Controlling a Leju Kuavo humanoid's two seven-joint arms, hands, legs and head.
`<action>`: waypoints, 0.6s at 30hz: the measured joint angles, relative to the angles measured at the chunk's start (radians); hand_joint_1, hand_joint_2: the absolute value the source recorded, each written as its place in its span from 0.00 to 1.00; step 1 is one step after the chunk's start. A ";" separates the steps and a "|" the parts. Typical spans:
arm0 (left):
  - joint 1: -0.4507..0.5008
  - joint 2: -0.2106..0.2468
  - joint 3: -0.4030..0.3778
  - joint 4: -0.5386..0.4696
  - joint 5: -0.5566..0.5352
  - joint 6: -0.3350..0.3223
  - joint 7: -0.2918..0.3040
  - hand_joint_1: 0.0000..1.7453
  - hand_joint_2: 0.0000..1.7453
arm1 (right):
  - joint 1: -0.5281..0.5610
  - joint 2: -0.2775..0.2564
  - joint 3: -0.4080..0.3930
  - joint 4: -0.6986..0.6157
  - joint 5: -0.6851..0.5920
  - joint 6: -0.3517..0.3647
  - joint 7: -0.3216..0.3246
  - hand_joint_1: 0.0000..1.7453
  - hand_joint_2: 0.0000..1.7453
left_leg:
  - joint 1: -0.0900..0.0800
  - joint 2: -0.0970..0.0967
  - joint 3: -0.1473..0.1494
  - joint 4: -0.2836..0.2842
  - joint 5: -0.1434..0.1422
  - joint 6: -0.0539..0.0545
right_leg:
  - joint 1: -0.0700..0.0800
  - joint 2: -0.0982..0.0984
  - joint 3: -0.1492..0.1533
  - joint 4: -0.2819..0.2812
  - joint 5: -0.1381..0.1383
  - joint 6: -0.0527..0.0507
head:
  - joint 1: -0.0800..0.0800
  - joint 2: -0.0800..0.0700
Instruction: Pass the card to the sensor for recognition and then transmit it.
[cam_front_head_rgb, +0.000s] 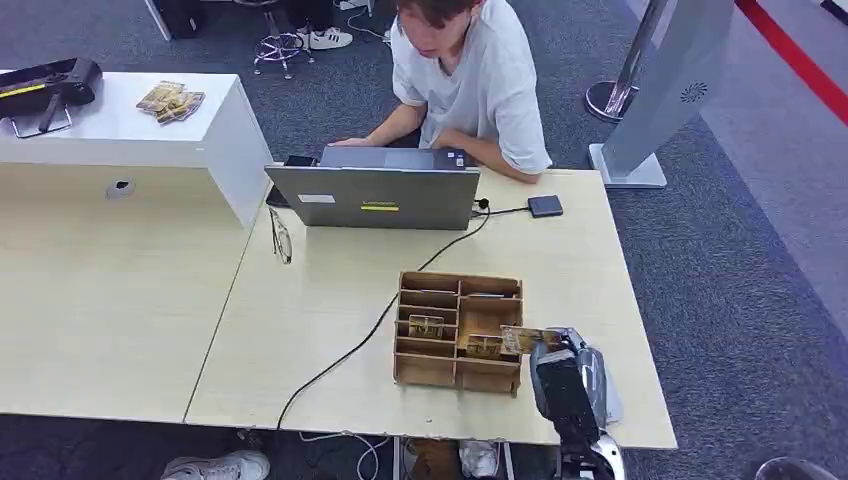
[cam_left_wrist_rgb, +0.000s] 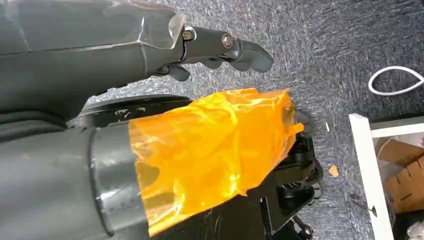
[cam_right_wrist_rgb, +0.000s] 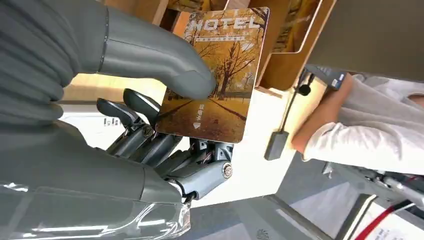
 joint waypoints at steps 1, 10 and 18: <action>0.000 0.000 0.000 0.000 0.000 0.000 0.000 0.00 0.00 | 0.000 0.000 -0.002 0.002 0.000 0.000 0.000 1.00 1.00 | 0.000 0.000 0.000 0.000 0.000 0.000 | 0.000 0.000 0.000 0.000 0.000 0.000 | 0.000 0.000; 0.000 0.000 0.000 0.000 0.000 0.000 0.001 0.00 0.00 | 0.000 0.003 -0.013 0.017 -0.002 0.000 0.000 1.00 1.00 | 0.000 0.000 0.000 0.000 0.000 0.000 | 0.000 0.000 0.000 0.000 0.000 0.000 | 0.000 0.000; 0.000 0.000 -0.001 0.000 0.000 0.000 0.001 0.00 0.00 | 0.000 0.003 -0.023 0.021 -0.004 0.000 0.000 1.00 1.00 | 0.000 0.000 0.000 0.000 0.000 0.000 | 0.000 0.000 0.000 0.000 0.000 0.000 | 0.000 0.000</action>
